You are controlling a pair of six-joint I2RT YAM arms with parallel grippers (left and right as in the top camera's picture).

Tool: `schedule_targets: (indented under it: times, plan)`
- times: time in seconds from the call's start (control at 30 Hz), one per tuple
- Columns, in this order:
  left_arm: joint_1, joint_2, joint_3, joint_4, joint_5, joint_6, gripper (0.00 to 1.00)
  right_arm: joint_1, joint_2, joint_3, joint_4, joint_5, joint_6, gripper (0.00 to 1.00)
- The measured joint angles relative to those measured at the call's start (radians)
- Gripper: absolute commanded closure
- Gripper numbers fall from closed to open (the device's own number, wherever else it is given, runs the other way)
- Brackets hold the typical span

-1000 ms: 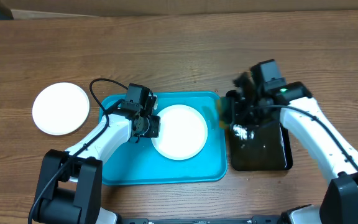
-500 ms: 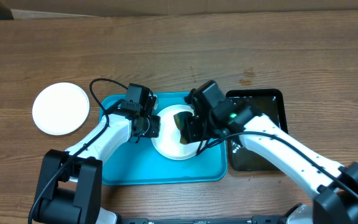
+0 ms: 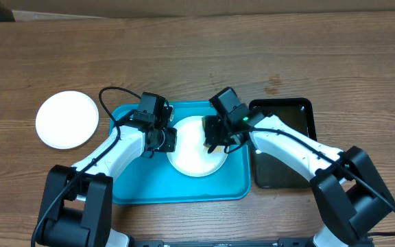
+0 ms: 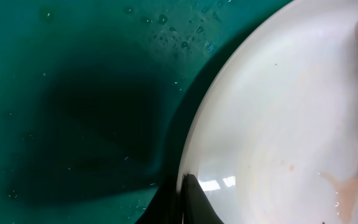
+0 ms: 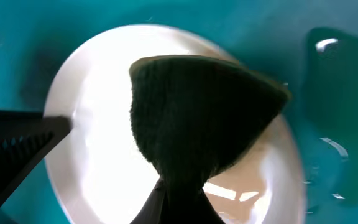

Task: Clean dirty plates on tray and stack at the side
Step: 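Scrub the white plate again with the sponge in right gripper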

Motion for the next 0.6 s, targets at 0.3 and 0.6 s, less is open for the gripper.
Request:
schedule_targets:
  times: [0.3, 0.6]
  plan:
    - [0.000, 0.000, 0.000, 0.000, 0.000, 0.000, 0.96, -0.003, 0.000, -0.032, 0.019, -0.031, 0.003, 0.96]
    - [0.000, 0.000, 0.000, 0.000, 0.000, 0.000, 0.96, -0.001, 0.000, -0.035, 0.022, -0.040, 0.003, 0.96]
